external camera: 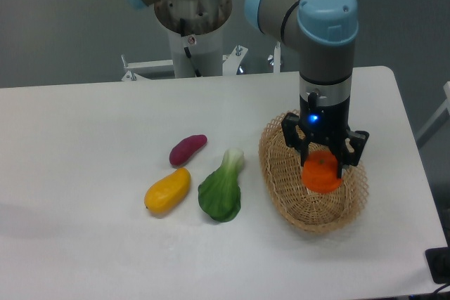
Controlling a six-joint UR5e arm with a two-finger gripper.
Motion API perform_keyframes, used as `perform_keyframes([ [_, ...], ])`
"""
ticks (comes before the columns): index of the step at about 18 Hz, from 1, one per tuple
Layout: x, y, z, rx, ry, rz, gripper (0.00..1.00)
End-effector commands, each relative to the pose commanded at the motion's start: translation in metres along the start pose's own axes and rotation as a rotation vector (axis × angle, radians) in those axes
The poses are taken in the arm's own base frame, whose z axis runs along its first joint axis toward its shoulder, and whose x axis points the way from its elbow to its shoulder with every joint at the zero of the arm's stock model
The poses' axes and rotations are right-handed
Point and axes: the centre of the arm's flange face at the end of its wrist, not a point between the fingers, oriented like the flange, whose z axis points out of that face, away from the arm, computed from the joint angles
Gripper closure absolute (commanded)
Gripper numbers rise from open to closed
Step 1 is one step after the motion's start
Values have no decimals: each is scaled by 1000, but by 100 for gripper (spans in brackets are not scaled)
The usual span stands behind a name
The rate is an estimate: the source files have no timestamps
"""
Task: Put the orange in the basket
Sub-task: 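Lower the orange object into the wicker basket with the gripper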
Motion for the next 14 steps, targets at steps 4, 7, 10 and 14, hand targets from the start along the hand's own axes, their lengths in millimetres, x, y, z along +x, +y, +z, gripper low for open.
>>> perform_keyframes([
  [4, 3, 2, 4, -1, 9, -1, 33],
  [7, 2, 12, 7, 16, 27, -19, 33],
  [10, 0, 13, 7, 17, 27, -22, 33],
  [14, 4, 17, 13, 9, 38, -14, 33],
])
